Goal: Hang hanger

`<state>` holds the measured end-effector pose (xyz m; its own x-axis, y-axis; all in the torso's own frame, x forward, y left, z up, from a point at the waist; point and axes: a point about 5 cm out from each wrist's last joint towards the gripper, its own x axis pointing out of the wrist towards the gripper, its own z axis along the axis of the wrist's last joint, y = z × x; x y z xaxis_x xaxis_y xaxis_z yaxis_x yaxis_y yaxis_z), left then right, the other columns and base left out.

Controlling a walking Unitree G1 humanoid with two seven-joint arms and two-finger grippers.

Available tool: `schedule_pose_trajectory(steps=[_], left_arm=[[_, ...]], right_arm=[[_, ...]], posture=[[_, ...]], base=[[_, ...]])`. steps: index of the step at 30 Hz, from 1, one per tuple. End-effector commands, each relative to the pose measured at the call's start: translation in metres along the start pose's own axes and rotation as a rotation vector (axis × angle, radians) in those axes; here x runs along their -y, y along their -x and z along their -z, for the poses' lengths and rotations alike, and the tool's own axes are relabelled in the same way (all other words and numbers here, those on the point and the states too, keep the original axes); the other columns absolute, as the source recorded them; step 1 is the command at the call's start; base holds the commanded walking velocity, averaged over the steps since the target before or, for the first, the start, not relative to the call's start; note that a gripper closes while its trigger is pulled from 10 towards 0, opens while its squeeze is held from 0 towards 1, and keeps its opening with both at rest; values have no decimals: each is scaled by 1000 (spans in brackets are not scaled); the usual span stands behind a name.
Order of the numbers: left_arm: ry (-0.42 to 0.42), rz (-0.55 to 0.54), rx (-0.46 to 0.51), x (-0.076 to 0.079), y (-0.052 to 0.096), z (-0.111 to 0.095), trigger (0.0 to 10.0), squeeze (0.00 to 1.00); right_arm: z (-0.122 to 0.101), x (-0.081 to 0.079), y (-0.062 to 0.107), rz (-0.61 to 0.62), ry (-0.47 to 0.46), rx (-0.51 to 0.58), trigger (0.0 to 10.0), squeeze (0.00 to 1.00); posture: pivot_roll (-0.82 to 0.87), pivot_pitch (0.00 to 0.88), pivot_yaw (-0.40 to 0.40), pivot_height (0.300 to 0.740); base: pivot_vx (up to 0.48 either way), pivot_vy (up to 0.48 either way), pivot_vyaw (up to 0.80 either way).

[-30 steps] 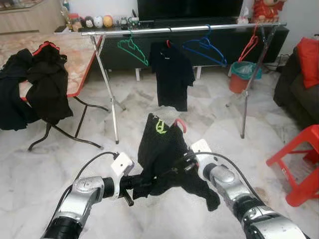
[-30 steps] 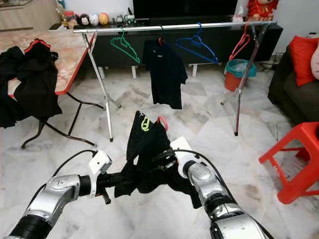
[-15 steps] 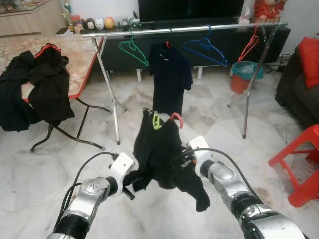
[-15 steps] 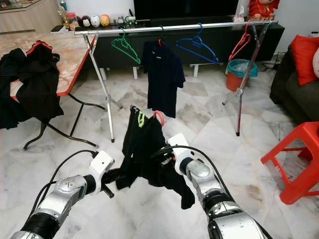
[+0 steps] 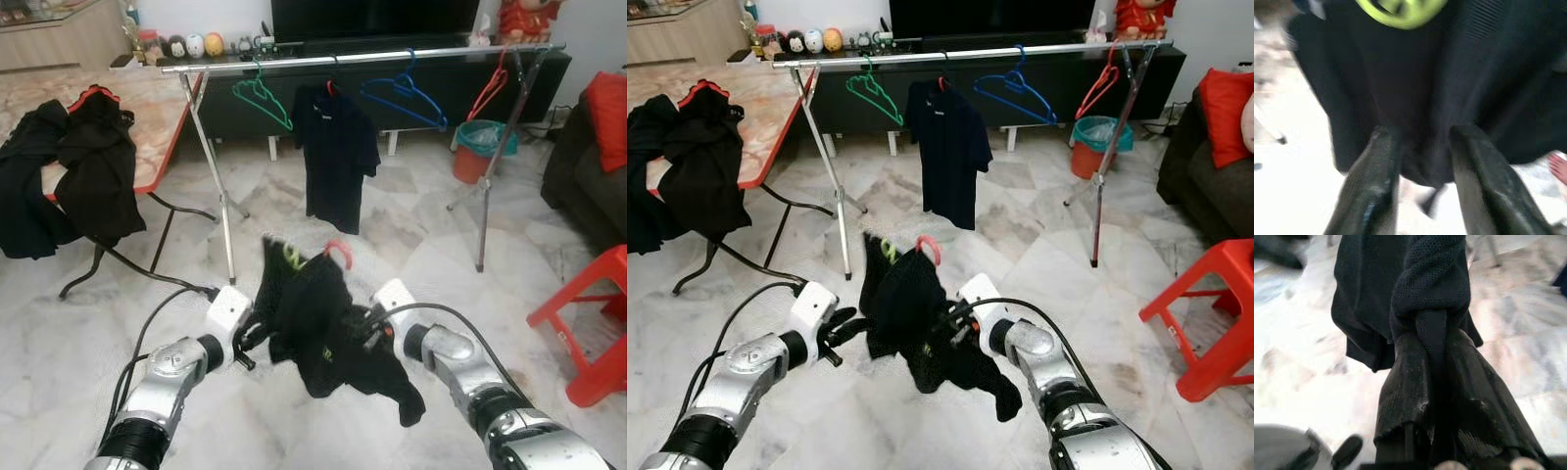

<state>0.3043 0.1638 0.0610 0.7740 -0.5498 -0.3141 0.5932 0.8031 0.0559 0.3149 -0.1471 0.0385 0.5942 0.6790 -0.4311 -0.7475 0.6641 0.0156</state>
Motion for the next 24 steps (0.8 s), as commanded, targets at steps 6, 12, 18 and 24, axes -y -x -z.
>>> schedule_pose_trajectory(steps=[6,12,18,24], left_arm=[[-47,-98,106,-34,21,-26,10000,1000],[-66,-25,135,-40,34,-38,10000,1000],[-66,-25,135,-40,34,-38,10000,1000],[-66,-25,135,-40,34,-38,10000,1000]], right_arm=[[-12,15,22,-156,124,-19,0,0],[-12,24,39,-254,141,-71,0,0],[-12,24,39,-254,141,-71,0,0],[-12,24,39,-254,141,-71,0,0]], posture=[[-11,31,31,740],[-4,29,21,740],[-4,29,21,740],[-4,29,21,740]], base=[[0,0,0],[0,0,0],[0,0,0],[0,0,0]])
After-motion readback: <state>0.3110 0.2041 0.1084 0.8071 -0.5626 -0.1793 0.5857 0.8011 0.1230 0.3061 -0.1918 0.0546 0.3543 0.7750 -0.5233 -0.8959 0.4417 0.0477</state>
